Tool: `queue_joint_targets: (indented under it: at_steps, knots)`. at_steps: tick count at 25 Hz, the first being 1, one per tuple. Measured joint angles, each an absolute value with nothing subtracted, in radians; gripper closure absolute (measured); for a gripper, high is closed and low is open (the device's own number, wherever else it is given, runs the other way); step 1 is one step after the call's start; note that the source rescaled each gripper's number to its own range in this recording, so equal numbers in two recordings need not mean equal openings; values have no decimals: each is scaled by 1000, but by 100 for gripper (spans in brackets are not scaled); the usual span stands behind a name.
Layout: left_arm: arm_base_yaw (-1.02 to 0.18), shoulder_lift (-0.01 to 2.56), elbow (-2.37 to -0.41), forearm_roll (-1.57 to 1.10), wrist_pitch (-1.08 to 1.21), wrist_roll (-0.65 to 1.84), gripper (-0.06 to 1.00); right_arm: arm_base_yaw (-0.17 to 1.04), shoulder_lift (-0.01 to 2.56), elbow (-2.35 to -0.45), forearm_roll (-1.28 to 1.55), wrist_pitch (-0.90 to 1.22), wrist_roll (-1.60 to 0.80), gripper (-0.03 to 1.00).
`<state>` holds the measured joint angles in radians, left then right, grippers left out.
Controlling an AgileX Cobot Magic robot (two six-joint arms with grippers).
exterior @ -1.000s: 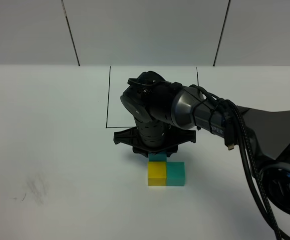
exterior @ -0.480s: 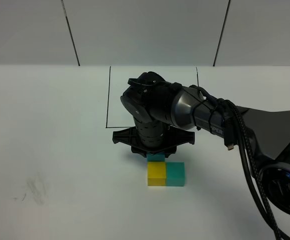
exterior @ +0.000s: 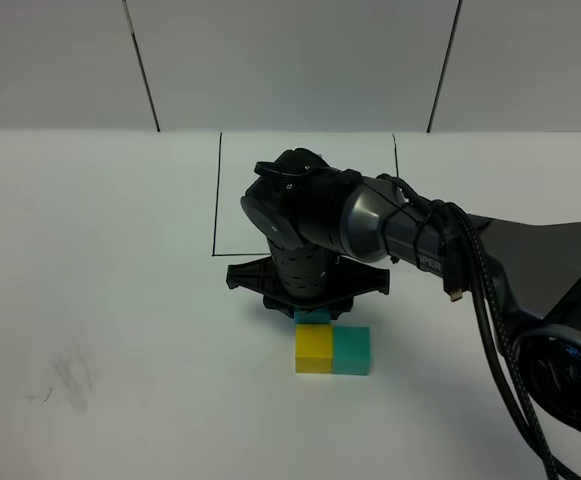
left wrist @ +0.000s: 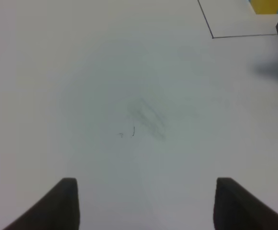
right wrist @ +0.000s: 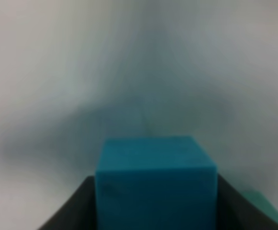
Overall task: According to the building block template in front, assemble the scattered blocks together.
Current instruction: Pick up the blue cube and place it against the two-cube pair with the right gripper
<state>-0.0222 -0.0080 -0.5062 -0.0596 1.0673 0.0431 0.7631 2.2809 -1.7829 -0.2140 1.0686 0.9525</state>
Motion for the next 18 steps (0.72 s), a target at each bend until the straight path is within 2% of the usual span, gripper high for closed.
queue_joint_targets:
  at_steps: [18]
  knots:
    - [-22, -8, -506, -60, 1067, 43, 57, 763, 2317, -1783, -205, 1084, 982, 95]
